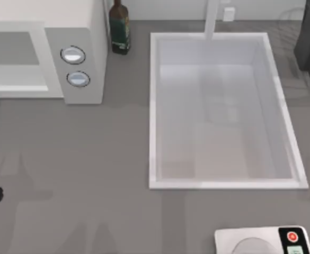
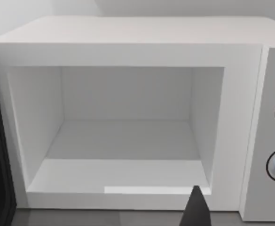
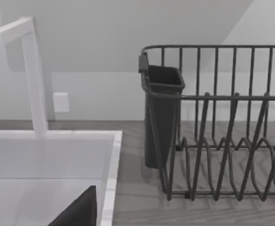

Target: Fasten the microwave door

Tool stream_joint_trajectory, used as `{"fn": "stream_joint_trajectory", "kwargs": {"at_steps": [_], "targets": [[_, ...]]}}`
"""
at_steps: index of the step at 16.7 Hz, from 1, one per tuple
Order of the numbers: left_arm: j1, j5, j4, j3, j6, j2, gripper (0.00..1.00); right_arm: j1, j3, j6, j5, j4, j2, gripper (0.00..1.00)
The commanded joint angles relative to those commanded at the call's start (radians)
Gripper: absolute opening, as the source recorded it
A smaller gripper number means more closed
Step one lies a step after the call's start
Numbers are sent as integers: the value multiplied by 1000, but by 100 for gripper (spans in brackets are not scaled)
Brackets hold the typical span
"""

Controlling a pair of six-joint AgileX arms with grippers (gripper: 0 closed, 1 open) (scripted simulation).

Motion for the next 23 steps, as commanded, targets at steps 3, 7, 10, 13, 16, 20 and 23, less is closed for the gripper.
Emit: {"fn": "stream_joint_trajectory", "kwargs": {"at_steps": [3,7,10,13,16,20,23], "targets": [[0,0,0,0,0,0,0,0,0,0,0,0,0,100],[0,0,0,0,0,0,0,0,0,0,0,0,0,100],[0,0,0,0,0,0,0,0,0,0,0,0,0,100],[-3,-3,18,-4,0,17,0,0,0,0,0,0,0,100],[-15,-15,115,-22,1,93,0,0,0,0,0,0,0,100],[-27,-27,208,-40,3,168,0,0,0,0,0,0,0,100],[-28,-27,211,-41,3,170,0,0,0,0,0,0,0,100]]}}
